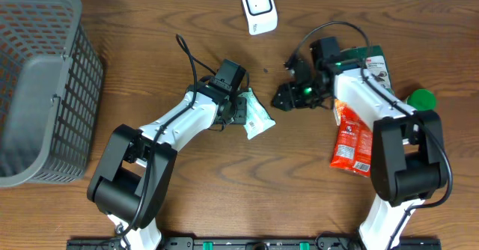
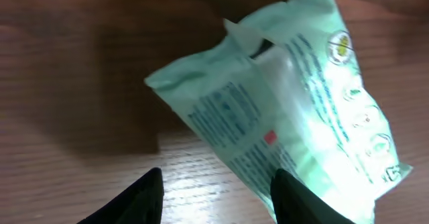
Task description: Scan the item barcode
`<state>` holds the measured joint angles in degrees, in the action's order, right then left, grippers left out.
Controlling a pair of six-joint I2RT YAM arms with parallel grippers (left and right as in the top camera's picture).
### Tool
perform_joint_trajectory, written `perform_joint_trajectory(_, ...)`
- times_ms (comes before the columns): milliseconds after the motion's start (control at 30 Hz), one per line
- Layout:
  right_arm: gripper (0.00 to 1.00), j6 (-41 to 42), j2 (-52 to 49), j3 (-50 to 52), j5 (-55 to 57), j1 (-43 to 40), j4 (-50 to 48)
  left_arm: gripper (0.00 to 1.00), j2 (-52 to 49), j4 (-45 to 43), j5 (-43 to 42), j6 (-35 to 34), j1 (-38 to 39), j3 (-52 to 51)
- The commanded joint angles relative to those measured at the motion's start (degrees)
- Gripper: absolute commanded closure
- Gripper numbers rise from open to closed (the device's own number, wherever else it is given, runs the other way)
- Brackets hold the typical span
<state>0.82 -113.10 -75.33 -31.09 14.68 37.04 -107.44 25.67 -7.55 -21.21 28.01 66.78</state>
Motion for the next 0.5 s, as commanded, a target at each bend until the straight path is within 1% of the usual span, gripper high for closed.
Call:
perform_joint_trajectory(0,0.38,-0.7,-0.1,-0.9,0.3,3.0,-0.9,0.47,0.3,0.3,4.0,-0.5,0.0,0.9)
perform_joint_trajectory(233,0.39,-0.7,-0.1,-0.9,2.8,5.5,-2.8,0.48,-0.1,0.1,4.2,-0.5,0.0,0.2)
perform_joint_trajectory(467,0.38,-0.7,-0.2,-0.9,4.9,5.6,-5.7,0.47,-0.9,-4.4,4.3,-0.5,0.0,-2.3)
